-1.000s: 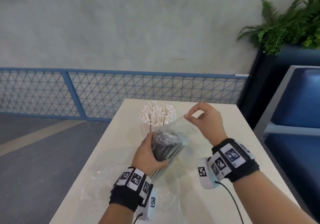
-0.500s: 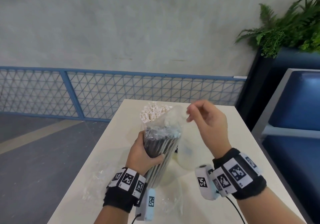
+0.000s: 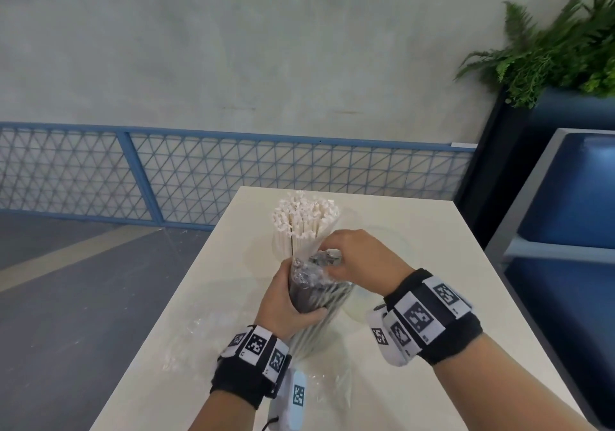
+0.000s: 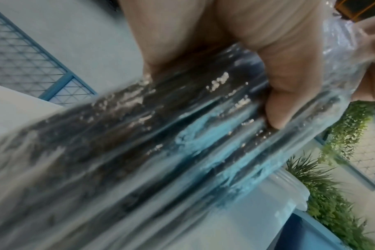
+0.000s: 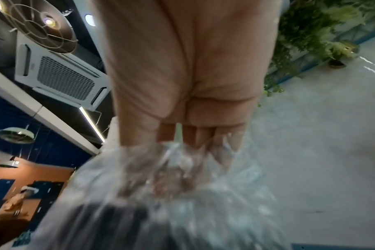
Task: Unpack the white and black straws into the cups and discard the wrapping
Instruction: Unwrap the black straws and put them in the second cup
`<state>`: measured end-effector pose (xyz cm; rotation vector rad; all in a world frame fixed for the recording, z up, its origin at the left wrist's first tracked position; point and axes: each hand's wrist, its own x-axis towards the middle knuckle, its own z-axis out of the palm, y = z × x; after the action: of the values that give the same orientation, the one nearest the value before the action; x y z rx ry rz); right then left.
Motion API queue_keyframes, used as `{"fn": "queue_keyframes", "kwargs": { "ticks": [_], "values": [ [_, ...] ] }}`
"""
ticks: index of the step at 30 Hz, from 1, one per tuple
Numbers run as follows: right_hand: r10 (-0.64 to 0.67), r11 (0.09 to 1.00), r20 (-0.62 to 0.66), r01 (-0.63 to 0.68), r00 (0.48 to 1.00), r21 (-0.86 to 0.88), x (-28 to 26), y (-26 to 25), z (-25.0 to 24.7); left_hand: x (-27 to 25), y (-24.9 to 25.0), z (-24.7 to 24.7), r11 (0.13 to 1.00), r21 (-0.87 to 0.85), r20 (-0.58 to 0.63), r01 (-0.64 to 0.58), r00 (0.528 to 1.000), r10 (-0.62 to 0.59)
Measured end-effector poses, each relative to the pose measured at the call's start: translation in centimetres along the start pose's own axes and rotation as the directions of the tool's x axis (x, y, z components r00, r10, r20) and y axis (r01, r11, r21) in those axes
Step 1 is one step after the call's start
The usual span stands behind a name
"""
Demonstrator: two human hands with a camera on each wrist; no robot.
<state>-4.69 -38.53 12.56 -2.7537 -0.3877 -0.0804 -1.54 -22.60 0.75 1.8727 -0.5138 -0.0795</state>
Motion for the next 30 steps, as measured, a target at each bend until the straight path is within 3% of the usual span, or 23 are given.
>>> {"fn": "queue_keyframes", "kwargs": {
  "ticks": [4,7,13,16,19,28,30],
  "values": [
    [0.013,0.997,0.144,-0.003,0.990,-0.075,0.7,-0.1,0.0,0.2,-0.6,0.2,1.000,-0.005,0.055,0.012,0.998,-0.012],
    [0.012,0.997,0.169,0.001,0.985,-0.077,1.1,-0.6,0.6,0.2,-0.7,0.1,0.998,-0.035,0.060,0.050,0.997,-0.047],
    [0.012,1.000,-0.018,-0.012,1.000,0.000,1.2,-0.7,2.6,0.2,-0.6,0.0,0.996,0.001,0.030,0.087,0.996,-0.087],
    [0.087,0.987,-0.162,-0.064,0.983,0.147,1.2,-0.2,3.3,0.2,-0.4,0.4,0.994,0.039,0.007,0.099,0.995,-0.099],
    [0.156,0.950,-0.215,-0.087,0.964,0.299,1.2,0.2,3.6,0.1,-0.3,0.7,0.993,0.038,-0.035,0.116,0.993,-0.114],
    [0.195,0.910,-0.492,0.030,0.848,0.413,1.2,0.8,-1.8,0.3,-1.1,0.7,0.985,0.015,-0.107,0.172,0.980,-0.170],
    [0.212,0.891,-0.580,0.089,0.786,0.446,0.6,0.5,-0.9,0.3,-1.2,0.7,0.984,-0.010,-0.118,0.177,0.977,-0.177]
  ]
}}
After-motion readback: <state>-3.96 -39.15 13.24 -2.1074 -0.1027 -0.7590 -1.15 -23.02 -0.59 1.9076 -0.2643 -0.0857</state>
